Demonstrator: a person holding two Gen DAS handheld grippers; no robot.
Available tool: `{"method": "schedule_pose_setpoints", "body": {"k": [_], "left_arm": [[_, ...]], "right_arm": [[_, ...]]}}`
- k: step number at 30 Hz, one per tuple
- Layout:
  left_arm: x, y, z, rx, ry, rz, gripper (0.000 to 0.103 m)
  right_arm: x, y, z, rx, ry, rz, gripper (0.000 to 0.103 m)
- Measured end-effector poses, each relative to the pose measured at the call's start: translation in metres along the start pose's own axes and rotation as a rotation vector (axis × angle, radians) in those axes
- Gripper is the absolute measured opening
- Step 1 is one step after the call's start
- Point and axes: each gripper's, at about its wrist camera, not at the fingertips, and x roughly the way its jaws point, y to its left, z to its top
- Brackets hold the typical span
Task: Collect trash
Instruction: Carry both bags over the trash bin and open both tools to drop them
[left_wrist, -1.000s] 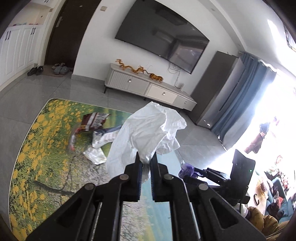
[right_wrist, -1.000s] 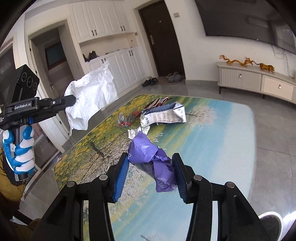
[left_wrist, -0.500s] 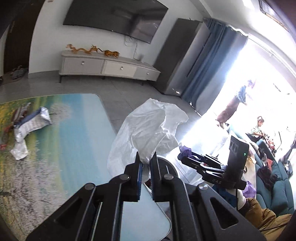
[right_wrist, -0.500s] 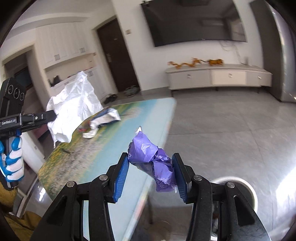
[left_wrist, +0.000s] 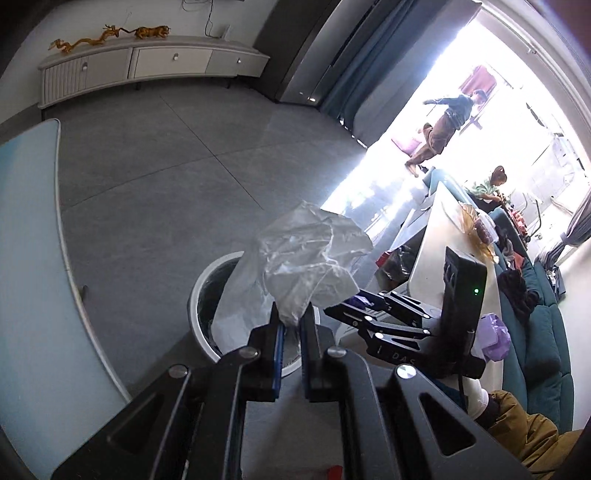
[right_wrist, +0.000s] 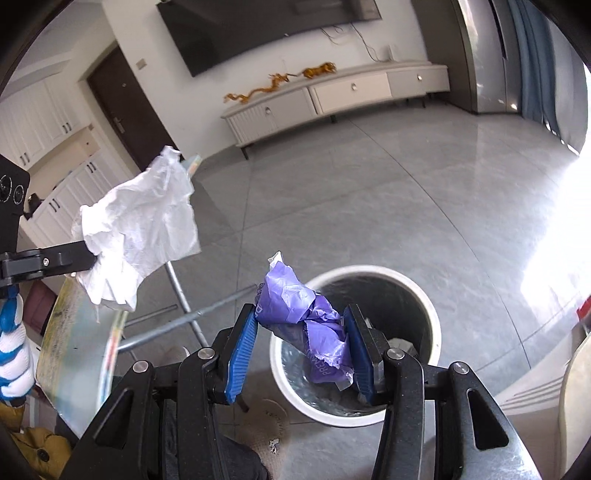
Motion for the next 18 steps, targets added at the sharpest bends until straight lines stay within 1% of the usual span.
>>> {"method": "schedule_pose_setpoints", "body": {"k": [4, 8, 11, 12, 14, 16, 18], "left_arm": [[0.04, 0.004, 0.014, -0.012, 0.051, -0.005, 0.008], [0.067, 0.004, 0.024, -0.028, 0.081, -0.013, 0.008], [0.083, 0.007, 0.029, -0.039, 0.101, -0.014, 0.009], [0.089, 0.008, 0.03, -0.045, 0.11, -0.015, 0.01], [0.099, 0.007, 0.03, -0.06, 0.124, -0.016, 0.015], [0.103, 0.012, 0.03, -0.066, 0.136, -0.016, 0.032], [0.107, 0.012, 0.029, -0.072, 0.138, -0.018, 0.038]], "right_arm": [[0.023, -0.016, 0.002, 0.037, 0.038, -0.012, 0.048], [0.043, -0.028, 0.009, 0.065, 0.072, -0.023, 0.048], [0.051, -0.037, 0.008, 0.076, 0.089, -0.032, 0.048], [0.051, -0.039, 0.004, 0.08, 0.094, -0.035, 0.049], [0.059, -0.044, 0.005, 0.09, 0.105, -0.042, 0.051], [0.066, -0.048, 0.002, 0.105, 0.114, -0.053, 0.052], [0.07, -0.055, -0.001, 0.122, 0.118, -0.058, 0.052]]}}
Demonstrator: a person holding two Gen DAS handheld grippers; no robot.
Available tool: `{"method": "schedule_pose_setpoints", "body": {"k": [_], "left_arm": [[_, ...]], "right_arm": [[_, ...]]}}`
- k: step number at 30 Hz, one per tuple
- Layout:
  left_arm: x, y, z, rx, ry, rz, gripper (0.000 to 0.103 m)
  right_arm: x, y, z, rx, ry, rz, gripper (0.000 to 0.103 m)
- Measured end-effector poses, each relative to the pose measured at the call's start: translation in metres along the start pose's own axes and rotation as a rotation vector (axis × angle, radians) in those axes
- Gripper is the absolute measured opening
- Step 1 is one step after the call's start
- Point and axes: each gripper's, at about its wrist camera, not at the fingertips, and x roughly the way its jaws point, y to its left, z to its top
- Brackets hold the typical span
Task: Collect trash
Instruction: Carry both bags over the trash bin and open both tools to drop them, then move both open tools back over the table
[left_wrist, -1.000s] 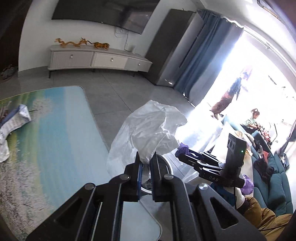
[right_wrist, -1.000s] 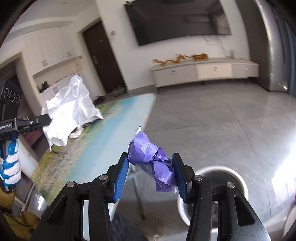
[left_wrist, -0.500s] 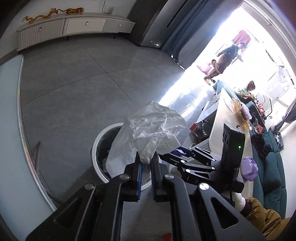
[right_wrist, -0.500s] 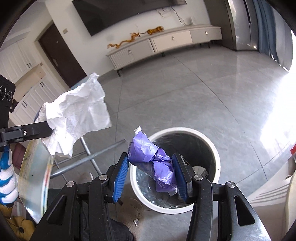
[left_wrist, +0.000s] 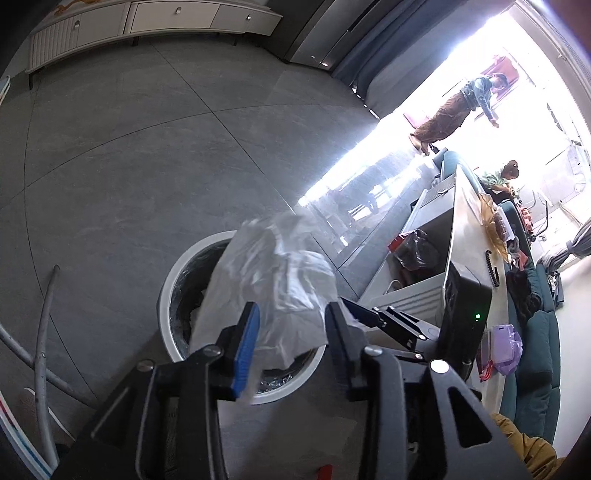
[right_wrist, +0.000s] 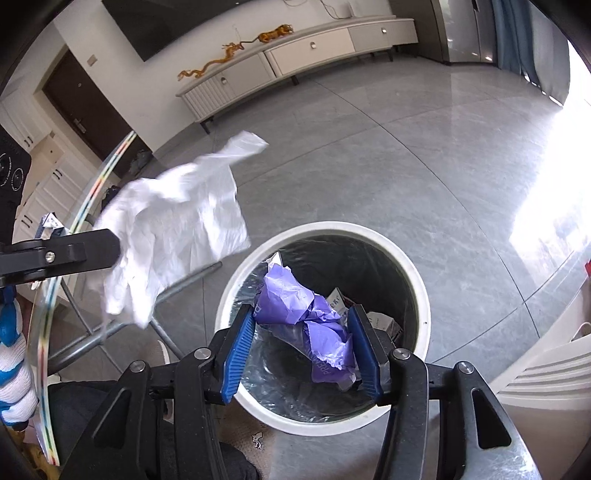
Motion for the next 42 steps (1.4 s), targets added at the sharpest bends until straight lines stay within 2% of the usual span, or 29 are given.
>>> {"method": "schedule_pose_setpoints", "body": {"k": [10, 16, 20, 27, 31, 36, 42], "left_arm": [[-0.005, -0.002, -0.002, 0.0, -0.015, -0.01, 0.04], [-0.028, -0.003, -0.009, 0.012, -0.045, -0.015, 0.04], [-0.052, -0.007, -0.017, 0.03, -0.093, -0.007, 0.04], [-0.108, -0.017, -0.039, 0.088, -0.248, 0.086, 0.04], [-0.143, -0.012, -0.055, 0.088, -0.328, 0.132, 0.04], [-0.186, 0.006, -0.081, 0.073, -0.368, 0.185, 0.04], [-0.244, 0.045, -0.123, 0.025, -0.451, 0.264, 0.04]], "right_arm": [[-0.004, -0.011, -0.008, 0.035, -0.011, -0.006, 0.054], [-0.017, -0.008, -0.011, 0.025, -0.039, -0.01, 0.055], [-0.03, 0.0, -0.011, 0.017, -0.062, -0.006, 0.055], [-0.062, 0.025, -0.009, -0.03, -0.124, 0.006, 0.059], [-0.083, 0.046, -0.007, -0.067, -0.172, 0.018, 0.06], [-0.108, 0.082, -0.003, -0.12, -0.221, 0.048, 0.061], [-0.13, 0.138, -0.001, -0.207, -0.265, 0.088, 0.063]]}}
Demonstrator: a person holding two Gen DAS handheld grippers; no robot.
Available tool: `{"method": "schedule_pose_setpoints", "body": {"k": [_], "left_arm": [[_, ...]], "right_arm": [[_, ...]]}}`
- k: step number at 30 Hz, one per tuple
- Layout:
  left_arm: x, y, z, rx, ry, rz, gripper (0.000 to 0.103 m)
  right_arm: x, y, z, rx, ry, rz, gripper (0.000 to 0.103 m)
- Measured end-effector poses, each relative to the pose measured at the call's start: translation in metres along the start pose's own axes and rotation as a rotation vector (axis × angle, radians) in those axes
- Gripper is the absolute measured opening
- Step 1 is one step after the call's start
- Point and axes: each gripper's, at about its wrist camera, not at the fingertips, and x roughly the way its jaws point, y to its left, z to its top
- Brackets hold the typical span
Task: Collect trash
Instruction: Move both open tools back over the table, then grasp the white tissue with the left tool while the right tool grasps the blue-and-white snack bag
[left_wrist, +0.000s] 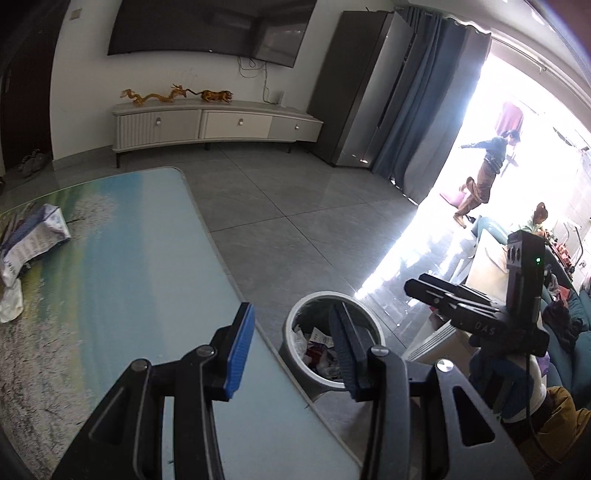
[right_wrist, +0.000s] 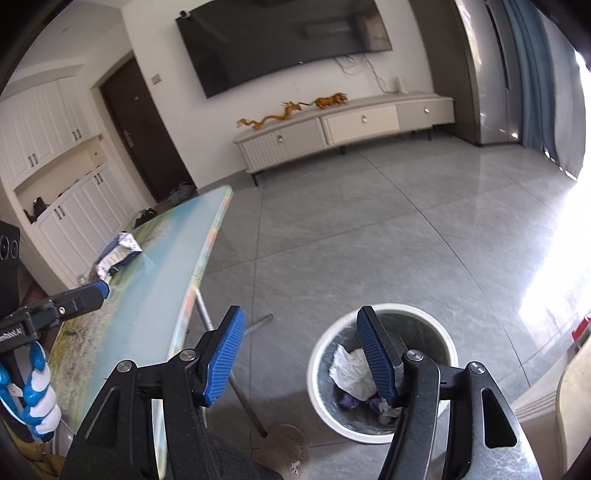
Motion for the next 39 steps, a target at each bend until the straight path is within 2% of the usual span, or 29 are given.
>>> {"method": "schedule_pose_setpoints", "body": {"k": [7, 10, 16, 19, 24, 30, 39], "left_arm": [[-0.06, 0.074, -0.019, -0.069, -0.058, 0.124, 0.04], [-0.076, 0.102, -0.028, -0.102, -0.076, 0.173, 0.046], [-0.095, 0.164, -0.046, -0.216, -0.086, 0.26, 0.047], [-0.099, 0.186, -0.053, -0.265, -0.085, 0.289, 0.047], [-0.093, 0.222, -0.055, -0.344, -0.066, 0.322, 0.047], [-0.062, 0.264, -0.046, -0.414, -0.031, 0.373, 0.047], [-0.015, 0.293, -0.024, -0.404, 0.005, 0.463, 0.048]], "right_arm": [[-0.004, 0.068, 0.017, -0.11, -0.017, 0.051, 0.065], [-0.001, 0.093, 0.025, -0.155, -0.015, 0.066, 0.065], [0.017, 0.134, 0.039, -0.239, 0.005, 0.106, 0.066], [0.033, 0.153, 0.044, -0.279, 0.023, 0.131, 0.071], [0.068, 0.178, 0.049, -0.339, 0.066, 0.179, 0.072], [0.125, 0.213, 0.055, -0.399, 0.121, 0.248, 0.077], [0.217, 0.269, 0.073, -0.528, 0.186, 0.382, 0.084]]}}
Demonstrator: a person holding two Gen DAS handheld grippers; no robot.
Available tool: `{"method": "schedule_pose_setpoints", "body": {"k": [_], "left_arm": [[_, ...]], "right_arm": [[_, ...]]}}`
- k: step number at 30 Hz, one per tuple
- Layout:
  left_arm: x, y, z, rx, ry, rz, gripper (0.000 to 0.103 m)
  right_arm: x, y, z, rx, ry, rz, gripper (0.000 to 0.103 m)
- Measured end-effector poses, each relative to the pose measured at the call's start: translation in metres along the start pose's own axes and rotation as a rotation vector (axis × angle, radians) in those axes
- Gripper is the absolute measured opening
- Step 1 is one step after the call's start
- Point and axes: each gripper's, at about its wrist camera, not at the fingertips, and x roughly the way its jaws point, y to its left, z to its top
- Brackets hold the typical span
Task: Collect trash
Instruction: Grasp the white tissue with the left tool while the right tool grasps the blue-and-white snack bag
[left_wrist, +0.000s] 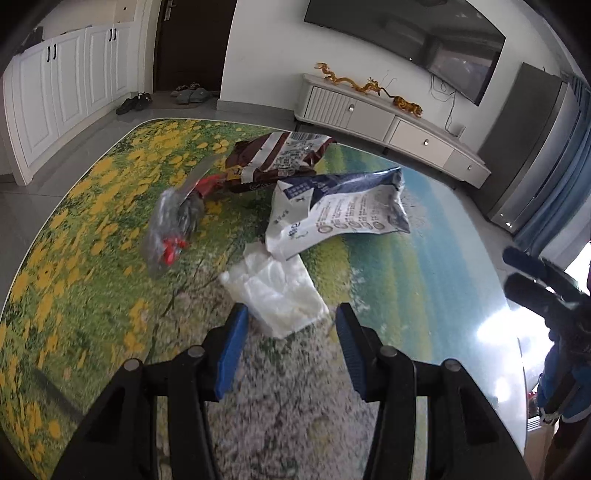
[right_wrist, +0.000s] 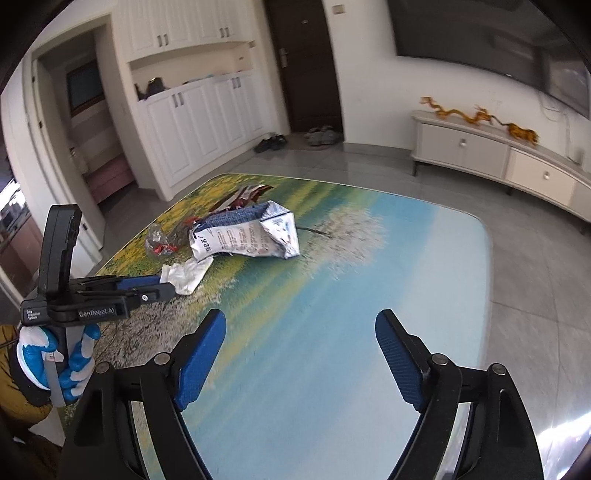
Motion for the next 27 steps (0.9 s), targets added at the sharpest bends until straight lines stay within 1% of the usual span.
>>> {"method": "schedule_pose_setpoints", "body": {"k": [2, 7, 13, 16, 20, 22, 24, 27], "left_arm": [[0.007, 0.0, 0.003, 0.004, -0.006, 0.026, 0.049], [0.017, 0.002, 0.007, 0.013, -0.017, 0.054, 0.051], [0.019, 0.007, 0.009, -0.007, -0.03, 0.033, 0.051], [0.018, 0.007, 0.008, -0.006, -0.033, 0.034, 0.051], [0.016, 0.007, 0.007, -0.01, -0.035, 0.028, 0.051], [0.016, 0.007, 0.007, -0.01, -0.036, 0.025, 0.05], [0.015, 0.006, 0.006, -0.009, -0.037, 0.025, 0.05], [0.014, 0.005, 0.005, -0.004, -0.039, 0.024, 0.046]], "right_arm": [[0.022, 0.004, 0.014, -0.045, 0.006, 0.026, 0.085], [0.063, 0.009, 0.042, -0.126, 0.0, 0.091, 0.088], [0.101, 0.008, 0.067, -0.182, -0.001, 0.176, 0.088], [0.117, 0.008, 0.075, -0.208, 0.016, 0.209, 0.088], [0.138, 0.009, 0.081, -0.217, 0.061, 0.258, 0.088], [0.148, 0.009, 0.082, -0.222, 0.094, 0.265, 0.081], [0.149, 0.01, 0.08, -0.229, 0.109, 0.279, 0.06], [0.146, 0.009, 0.074, -0.233, 0.13, 0.296, 0.043]]}}
